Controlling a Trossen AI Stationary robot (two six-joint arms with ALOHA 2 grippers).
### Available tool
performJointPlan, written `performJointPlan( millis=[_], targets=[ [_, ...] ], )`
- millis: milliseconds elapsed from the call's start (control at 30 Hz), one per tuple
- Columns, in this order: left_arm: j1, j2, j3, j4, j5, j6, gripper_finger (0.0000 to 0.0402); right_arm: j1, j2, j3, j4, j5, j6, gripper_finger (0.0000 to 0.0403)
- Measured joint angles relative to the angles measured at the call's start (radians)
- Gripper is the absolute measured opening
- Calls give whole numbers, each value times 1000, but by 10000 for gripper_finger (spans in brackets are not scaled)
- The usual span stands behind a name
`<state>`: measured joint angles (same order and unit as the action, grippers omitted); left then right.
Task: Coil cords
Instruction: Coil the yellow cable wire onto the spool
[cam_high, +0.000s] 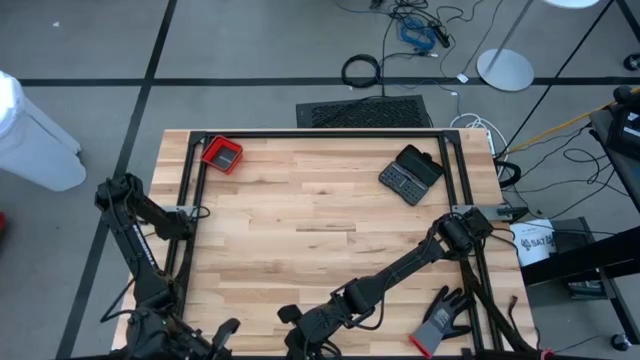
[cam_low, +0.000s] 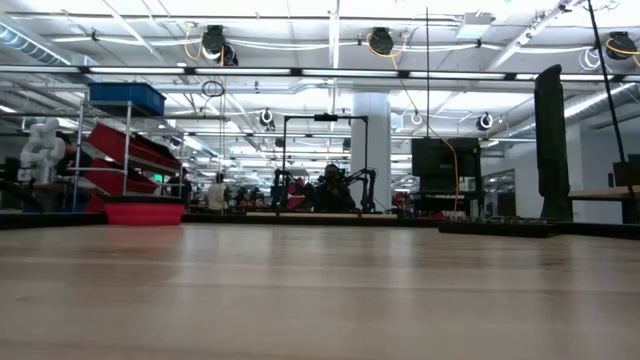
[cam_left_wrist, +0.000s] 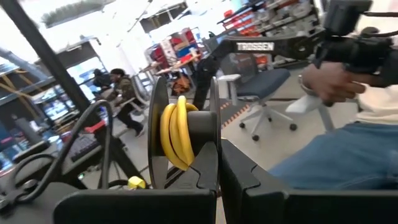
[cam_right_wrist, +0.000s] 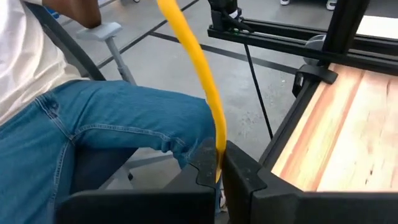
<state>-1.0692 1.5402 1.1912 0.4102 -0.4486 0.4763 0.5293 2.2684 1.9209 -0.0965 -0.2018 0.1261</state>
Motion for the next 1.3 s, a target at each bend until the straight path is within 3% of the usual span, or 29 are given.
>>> performJointPlan(
  millis=[200, 567, 733, 1000, 1300],
  targets=[
    [29, 3, -6, -5, 142, -1, 2, -1, 0, 0, -1, 64, 0, 1],
    [79, 29, -34, -1, 298, -2, 2, 0, -6, 0, 4, 168, -8, 0],
    [94, 40, -34, 2, 308, -9, 2, 0, -28, 0, 2, 193, -10, 0],
    [113, 43, -34, 0, 416, -53, 2, 19, -74, 0, -29, 373, -34, 0],
    [115, 44, -34, -5, 419, -54, 2, 43, -104, 0, -36, 529, -65, 0]
  ],
)
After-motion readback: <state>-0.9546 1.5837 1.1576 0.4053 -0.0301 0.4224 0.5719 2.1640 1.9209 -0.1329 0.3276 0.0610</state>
